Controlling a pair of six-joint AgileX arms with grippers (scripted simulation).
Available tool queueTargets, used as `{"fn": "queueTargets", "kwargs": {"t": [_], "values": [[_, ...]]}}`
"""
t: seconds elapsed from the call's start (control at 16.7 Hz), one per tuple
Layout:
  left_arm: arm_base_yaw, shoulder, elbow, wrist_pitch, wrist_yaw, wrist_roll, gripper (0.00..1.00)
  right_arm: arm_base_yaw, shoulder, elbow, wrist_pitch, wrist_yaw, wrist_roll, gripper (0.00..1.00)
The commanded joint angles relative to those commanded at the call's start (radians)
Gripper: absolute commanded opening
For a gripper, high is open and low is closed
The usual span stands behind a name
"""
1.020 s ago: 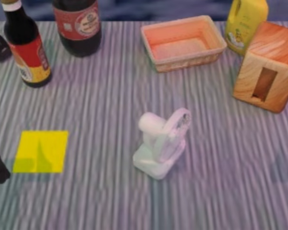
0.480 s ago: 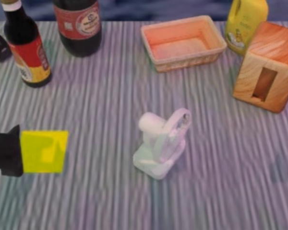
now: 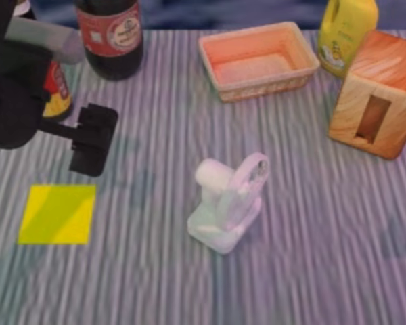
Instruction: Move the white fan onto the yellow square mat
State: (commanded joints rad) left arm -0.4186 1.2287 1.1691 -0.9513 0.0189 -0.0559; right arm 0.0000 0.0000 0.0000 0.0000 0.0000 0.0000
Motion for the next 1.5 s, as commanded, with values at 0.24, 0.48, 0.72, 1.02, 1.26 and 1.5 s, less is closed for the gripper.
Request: {"fn": "queueTargets", "kwargs": {"t": [0.24,0.48,0.72,1.02,1.26,1.5], "values": [[-0.138,0.376,0.406,-0.254,0.0,-0.038,1.0,0.0,0.0,0.0,0.0,0.0,0.0,1.0],[-0.256,0.708,0.773,-0.462,-0.005,-0.075,1.0,0.0,0.0,0.0,0.0,0.0,0.0,1.0],[-0.339,0.957,1.054,-0.605,-0.01,-0.106,1.0,0.0,0.0,0.0,0.0,0.0,0.0,1.0],[-0.384,1.091,1.207,-0.676,-0.013,-0.125,1.0,0.0,0.0,0.0,0.0,0.0,0.0,1.0],[-0.384,1.091,1.207,-0.676,-0.013,-0.125,1.0,0.0,0.0,0.0,0.0,0.0,0.0,1.0],[-0.381,1.081,1.164,-0.638,-0.013,-0.122,1.0,0.0,0.0,0.0,0.0,0.0,0.0,1.0]]}}
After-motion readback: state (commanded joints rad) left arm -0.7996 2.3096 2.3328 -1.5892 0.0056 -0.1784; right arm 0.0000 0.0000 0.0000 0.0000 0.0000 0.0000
